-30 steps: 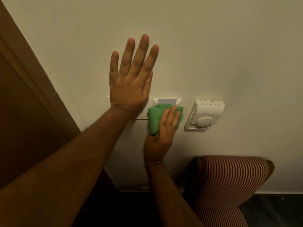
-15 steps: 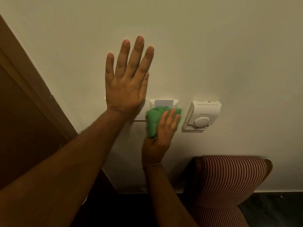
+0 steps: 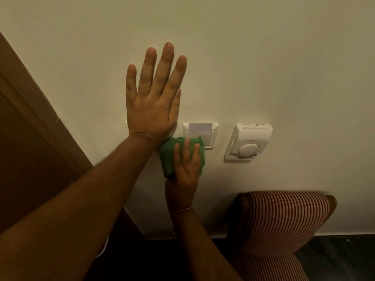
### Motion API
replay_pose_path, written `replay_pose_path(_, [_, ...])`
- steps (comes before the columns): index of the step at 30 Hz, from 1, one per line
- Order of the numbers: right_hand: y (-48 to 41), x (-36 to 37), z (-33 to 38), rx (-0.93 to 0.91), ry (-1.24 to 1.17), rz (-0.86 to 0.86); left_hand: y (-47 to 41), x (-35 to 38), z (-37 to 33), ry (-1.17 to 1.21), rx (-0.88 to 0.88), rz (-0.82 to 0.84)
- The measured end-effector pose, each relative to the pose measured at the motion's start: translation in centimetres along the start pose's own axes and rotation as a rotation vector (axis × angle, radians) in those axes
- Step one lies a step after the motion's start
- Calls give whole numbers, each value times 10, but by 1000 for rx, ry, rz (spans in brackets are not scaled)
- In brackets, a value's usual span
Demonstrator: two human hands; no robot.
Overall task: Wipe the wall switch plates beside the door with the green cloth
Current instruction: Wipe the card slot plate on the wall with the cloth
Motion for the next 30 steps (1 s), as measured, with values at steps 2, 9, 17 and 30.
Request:
replay_pose_path(2, [-1, 1, -5, -88, -2, 35, -1, 0, 0, 4, 1, -6])
replay_pose_path(9, [-19, -26, -36, 230, -45, -193, 0, 3, 2, -39, 13, -4])
replay_pose_path(17, [-24, -8, 13, 46, -45, -51, 0, 4, 1, -4, 8, -25])
replay_pose_path(30, [-23, -12, -5, 75, 14, -81, -3, -1, -1, -62, 6, 24])
Point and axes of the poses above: each hand's wrist, its own y-axis away from the middle knuckle, its own x-axis out of the palm, z = x × y, the point moved 3 cm from there along -y, towards the middle knuckle, and after that the axes turned 1 degree about -z, right-handed, at the moved point
